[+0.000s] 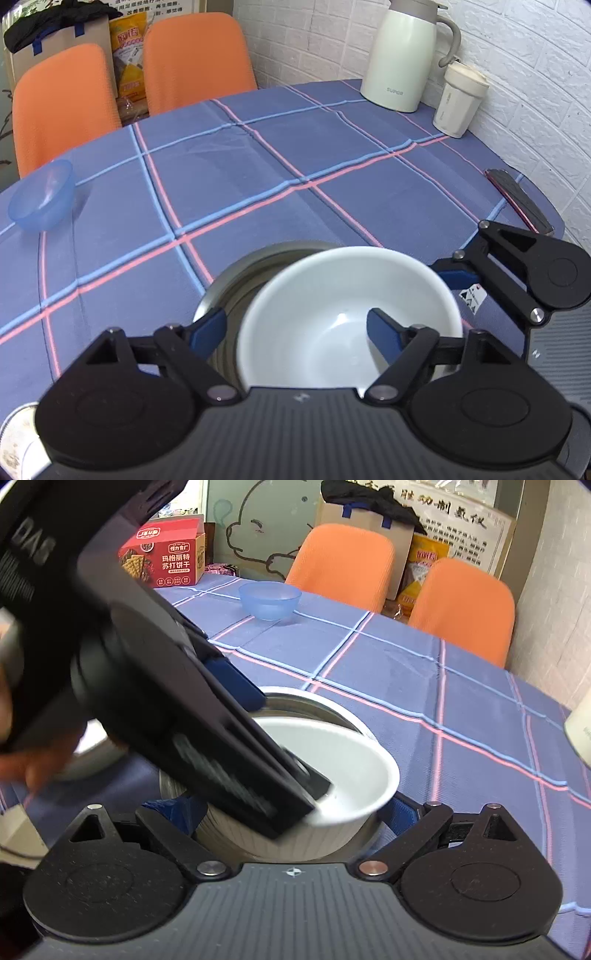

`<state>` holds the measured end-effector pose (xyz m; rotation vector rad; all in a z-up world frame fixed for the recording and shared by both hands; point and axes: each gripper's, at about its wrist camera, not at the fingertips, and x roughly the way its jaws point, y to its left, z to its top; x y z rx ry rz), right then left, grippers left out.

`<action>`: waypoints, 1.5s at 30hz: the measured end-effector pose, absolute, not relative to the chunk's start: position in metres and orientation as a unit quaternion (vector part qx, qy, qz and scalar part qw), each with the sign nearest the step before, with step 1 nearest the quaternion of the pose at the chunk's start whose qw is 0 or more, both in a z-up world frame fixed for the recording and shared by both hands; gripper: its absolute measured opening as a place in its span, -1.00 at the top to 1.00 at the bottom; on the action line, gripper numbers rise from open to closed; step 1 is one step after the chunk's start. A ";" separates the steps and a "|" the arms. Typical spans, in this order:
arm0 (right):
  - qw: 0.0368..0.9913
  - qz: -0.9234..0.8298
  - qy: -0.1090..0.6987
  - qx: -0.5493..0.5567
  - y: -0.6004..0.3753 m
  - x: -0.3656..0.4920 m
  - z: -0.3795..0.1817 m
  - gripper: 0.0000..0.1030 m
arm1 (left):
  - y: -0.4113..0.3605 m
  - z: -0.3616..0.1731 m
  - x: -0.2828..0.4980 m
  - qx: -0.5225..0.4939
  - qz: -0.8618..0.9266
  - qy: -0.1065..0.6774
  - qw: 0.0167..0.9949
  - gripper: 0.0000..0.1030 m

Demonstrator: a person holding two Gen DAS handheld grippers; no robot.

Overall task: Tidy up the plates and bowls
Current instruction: 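Lower the white bowl into the steel bowl and open the left tool, then move the left tool to the translucent blue plastic bowl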

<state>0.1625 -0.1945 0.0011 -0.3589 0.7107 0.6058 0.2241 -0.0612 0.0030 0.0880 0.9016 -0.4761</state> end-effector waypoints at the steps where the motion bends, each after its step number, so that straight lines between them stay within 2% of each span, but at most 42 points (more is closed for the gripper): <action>1: 0.880 0.287 0.341 -0.165 -0.200 0.158 0.001 -0.65 | -0.058 0.004 0.224 0.039 -0.229 0.433 0.871 -0.70; 3: 0.883 0.284 0.344 -0.146 -0.209 0.153 0.004 -0.65 | -0.053 0.007 0.221 0.030 -0.230 0.432 0.872 -0.79; 11: 0.889 0.278 0.354 -0.081 -0.233 0.129 0.009 -0.65 | -0.040 0.024 0.202 0.023 -0.232 0.404 0.885 -0.83; 13: 0.898 0.271 0.342 -0.058 -0.239 0.127 0.012 -0.65 | -0.036 0.030 0.199 0.014 -0.231 0.394 0.890 -0.95; 16: 0.910 0.260 0.323 -0.013 -0.247 0.134 0.015 -0.65 | -0.034 0.034 0.196 0.013 -0.228 0.386 0.893 -0.95; 26: 0.897 0.231 0.374 0.050 -0.255 0.164 -0.014 -0.65 | -0.030 0.032 0.194 0.014 -0.224 0.388 0.894 -0.95; 34: 0.907 0.237 0.348 0.021 -0.253 0.159 0.005 -0.65 | -0.019 0.032 0.198 -0.002 -0.211 0.384 0.899 -0.95; 45: 0.899 0.273 0.341 -0.029 -0.199 0.186 0.025 -0.65 | 0.029 0.032 0.205 -0.016 -0.161 0.383 0.909 -0.95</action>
